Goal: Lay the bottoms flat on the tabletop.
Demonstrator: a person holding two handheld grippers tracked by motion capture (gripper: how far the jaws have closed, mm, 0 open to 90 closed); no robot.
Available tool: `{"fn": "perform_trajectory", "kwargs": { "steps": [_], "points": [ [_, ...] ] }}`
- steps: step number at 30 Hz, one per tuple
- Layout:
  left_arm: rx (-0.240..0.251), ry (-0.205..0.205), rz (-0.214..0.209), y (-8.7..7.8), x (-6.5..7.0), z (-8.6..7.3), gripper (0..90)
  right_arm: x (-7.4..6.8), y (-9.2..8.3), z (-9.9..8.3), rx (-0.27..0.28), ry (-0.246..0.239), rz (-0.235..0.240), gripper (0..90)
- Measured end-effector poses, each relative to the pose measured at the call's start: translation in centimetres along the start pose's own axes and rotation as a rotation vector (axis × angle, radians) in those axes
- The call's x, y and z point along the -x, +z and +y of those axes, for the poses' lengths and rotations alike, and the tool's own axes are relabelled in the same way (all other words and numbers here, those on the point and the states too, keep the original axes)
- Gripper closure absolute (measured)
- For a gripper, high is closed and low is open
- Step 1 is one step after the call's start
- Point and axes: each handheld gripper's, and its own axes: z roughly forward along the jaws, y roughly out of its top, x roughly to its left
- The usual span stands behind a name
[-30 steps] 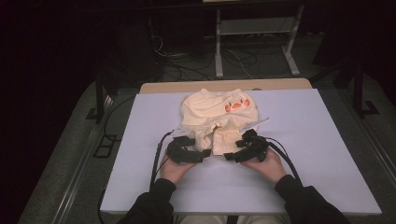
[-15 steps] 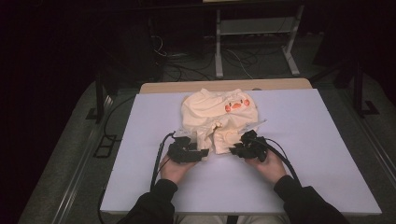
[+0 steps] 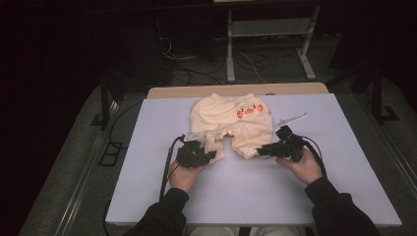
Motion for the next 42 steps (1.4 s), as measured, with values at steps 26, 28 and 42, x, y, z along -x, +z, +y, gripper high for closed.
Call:
{"fn": "perform_trajectory", "kwargs": {
  "steps": [26, 28, 42],
  "points": [
    [-0.049, -0.008, -0.074, 2.2, 1.5, 7.6, 60.9, 0.5, 0.3, -2.2, -0.053, 0.037, 0.034, 74.0],
    [0.006, -0.069, -0.128, 2.8, 1.2, 7.8, 55.9, 0.5, 0.3, -2.2, -0.058, 0.041, 0.034, 74.0],
    [0.045, -0.172, -0.18, 7.0, 0.8, 7.9, 44.1, 0.6, 0.4, -2.1, -0.057, 0.051, 0.042, 73.9]
  ]
}}
